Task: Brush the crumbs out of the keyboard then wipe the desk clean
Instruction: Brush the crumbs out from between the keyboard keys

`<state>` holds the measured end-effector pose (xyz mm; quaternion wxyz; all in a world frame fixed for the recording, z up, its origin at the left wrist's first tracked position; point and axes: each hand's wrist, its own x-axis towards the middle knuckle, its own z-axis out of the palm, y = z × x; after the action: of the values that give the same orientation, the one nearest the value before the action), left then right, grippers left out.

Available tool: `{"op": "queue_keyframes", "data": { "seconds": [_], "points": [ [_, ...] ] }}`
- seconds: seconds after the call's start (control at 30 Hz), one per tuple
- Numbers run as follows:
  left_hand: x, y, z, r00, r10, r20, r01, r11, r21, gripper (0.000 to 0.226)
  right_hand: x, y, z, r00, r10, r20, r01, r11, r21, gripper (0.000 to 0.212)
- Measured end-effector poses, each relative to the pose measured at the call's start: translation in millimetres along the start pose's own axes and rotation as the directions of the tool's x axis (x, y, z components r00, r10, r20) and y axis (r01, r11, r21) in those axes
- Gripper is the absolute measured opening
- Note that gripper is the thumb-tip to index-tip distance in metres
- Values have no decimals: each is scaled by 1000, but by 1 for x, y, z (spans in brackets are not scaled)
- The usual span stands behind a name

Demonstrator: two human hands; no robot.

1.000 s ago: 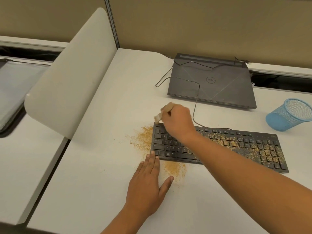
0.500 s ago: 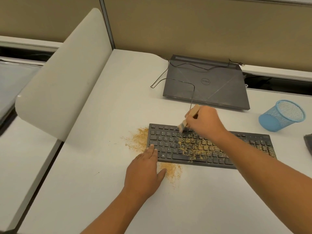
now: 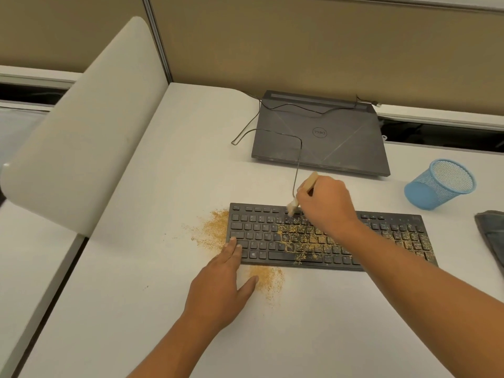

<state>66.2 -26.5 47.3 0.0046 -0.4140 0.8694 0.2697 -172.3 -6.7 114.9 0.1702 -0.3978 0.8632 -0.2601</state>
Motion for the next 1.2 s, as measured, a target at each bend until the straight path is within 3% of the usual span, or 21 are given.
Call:
{"op": "queue_keyframes", "data": {
  "seconds": [0.1,0.23,0.33,0.4,0.5,0.63,0.77,0.87,1.0,1.13,1.2],
  "points": [
    [0,-1,3,1000,-10,-1,10,999,-39,75,-2,-7,10,993,-33,118,22,995,94,21],
    [3,-2,4,999,-31,-14,29,989,-145,75,2,-11,11,999,-37,11,36,994,101,23],
    [5,-1,4,998,-58,-26,50,973,-227,75,-6,-19,18,991,-72,114,57,990,128,28],
    [5,0,3,998,-62,-24,55,971,-233,75,-6,-24,20,993,-60,99,41,982,183,26],
    [4,0,3,998,-65,-8,62,971,-233,75,-4,-22,21,999,-45,-17,46,998,43,31],
    [5,0,1,997,-80,-3,77,970,-230,74,-10,-28,36,990,-70,125,42,977,209,28],
    [5,1,-1,997,-74,2,73,971,-226,73,-5,-31,42,996,-83,42,72,976,204,23],
    [5,1,-2,998,-67,0,65,977,-204,73,-3,-36,49,977,-59,204,-5,954,300,21],
    [5,1,-2,998,-63,-3,61,976,-211,73,0,-41,56,990,-68,125,27,952,305,23],
    [5,1,-3,998,-60,-11,57,982,-181,73,2,-46,55,959,-89,269,0,949,316,23],
    [5,1,-3,998,-60,-11,57,983,-175,72,7,-43,50,980,-72,186,4,939,345,23]
  ]
}}
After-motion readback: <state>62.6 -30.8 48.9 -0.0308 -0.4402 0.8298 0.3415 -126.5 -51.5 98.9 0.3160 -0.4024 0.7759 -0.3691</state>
